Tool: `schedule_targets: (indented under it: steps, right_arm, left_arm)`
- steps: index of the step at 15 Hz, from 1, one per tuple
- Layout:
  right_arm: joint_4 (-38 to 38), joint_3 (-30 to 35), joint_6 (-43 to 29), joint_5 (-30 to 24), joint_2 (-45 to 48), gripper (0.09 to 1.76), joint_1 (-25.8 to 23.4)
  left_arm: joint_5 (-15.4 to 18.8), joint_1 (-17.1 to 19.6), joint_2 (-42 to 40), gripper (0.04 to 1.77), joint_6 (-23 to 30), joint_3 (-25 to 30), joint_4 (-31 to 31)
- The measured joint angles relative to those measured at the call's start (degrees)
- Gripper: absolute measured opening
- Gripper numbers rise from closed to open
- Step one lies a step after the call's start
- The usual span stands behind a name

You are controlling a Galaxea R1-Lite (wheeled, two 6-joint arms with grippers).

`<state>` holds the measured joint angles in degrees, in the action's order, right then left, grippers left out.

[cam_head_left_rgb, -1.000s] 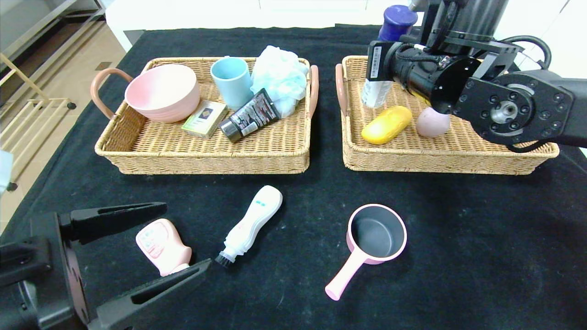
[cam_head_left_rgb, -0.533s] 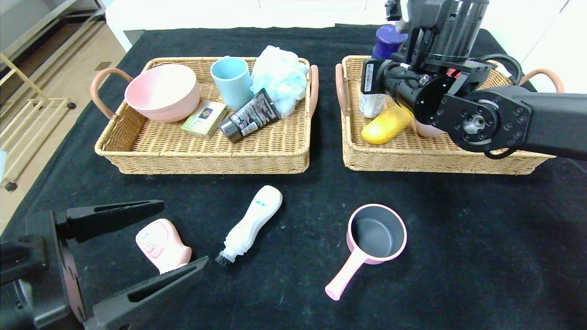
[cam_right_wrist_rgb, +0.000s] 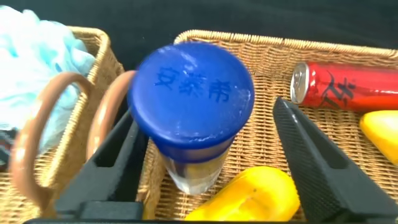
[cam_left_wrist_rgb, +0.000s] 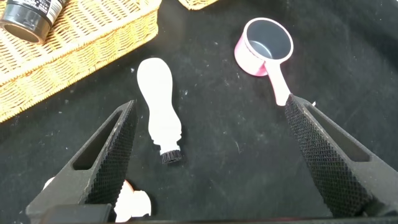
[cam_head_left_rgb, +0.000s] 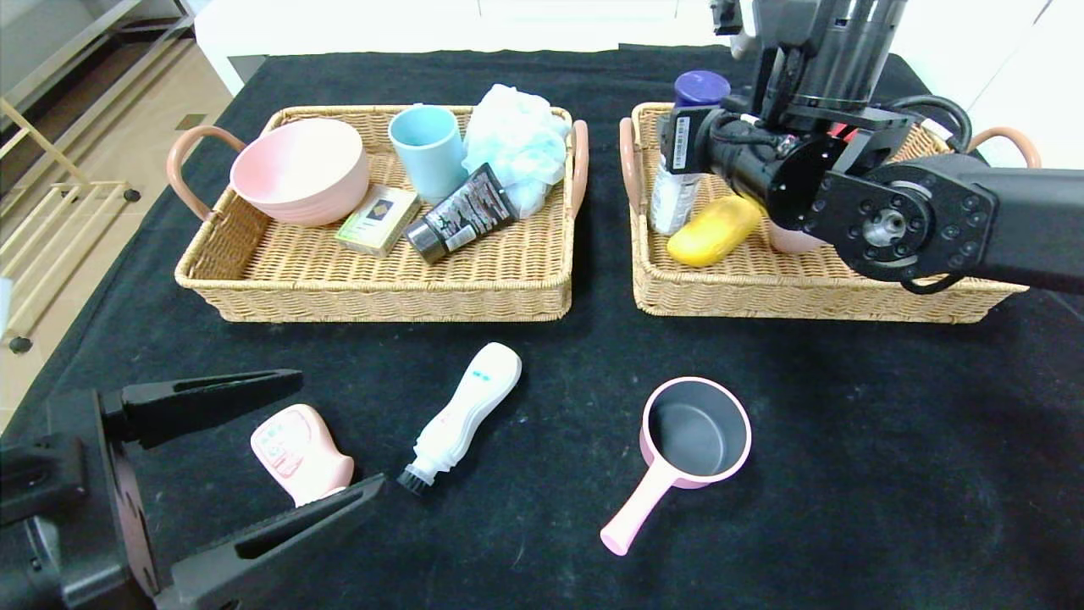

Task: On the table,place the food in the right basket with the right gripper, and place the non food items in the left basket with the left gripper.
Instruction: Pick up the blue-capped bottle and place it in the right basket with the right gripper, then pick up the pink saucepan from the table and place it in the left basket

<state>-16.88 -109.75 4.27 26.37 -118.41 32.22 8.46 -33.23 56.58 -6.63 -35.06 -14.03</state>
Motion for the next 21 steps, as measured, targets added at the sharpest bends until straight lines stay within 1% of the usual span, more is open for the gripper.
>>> schedule_targets:
  steps: [3, 9, 15, 17, 21]
  right_arm:
    - [0.0, 6.3, 0.0, 0.2, 4.3, 1.52, 1.8]
    - [-0.6, 26.1, -1.3, 0.6, 17.9, 1.62, 6.7]
    - [0.5, 41.4, -3.8, 2.4, 28.4, 1.67, 7.7]
    - [4.1, 44.7, -6.1, 3.9, 30.7, 1.68, 8.1]
    - [14.3, 45.4, -13.9, 4.3, 33.2, 1.69, 8.9]
  left_arm:
    - [0.0, 0.0, -0.1, 1.72, 0.0, 0.0, 0.0]
    - [0.0, 0.0, -0.4, 1.72, 0.0, -0.1, 0.0]
    - [-0.1, 0.0, -0.4, 1.72, -0.5, -0.1, 0.1]
    - [-0.1, 0.0, -0.5, 1.72, -0.5, -0.2, 0.0]
    - [-0.1, 0.1, -0.5, 1.72, -0.5, -0.2, 0.0]
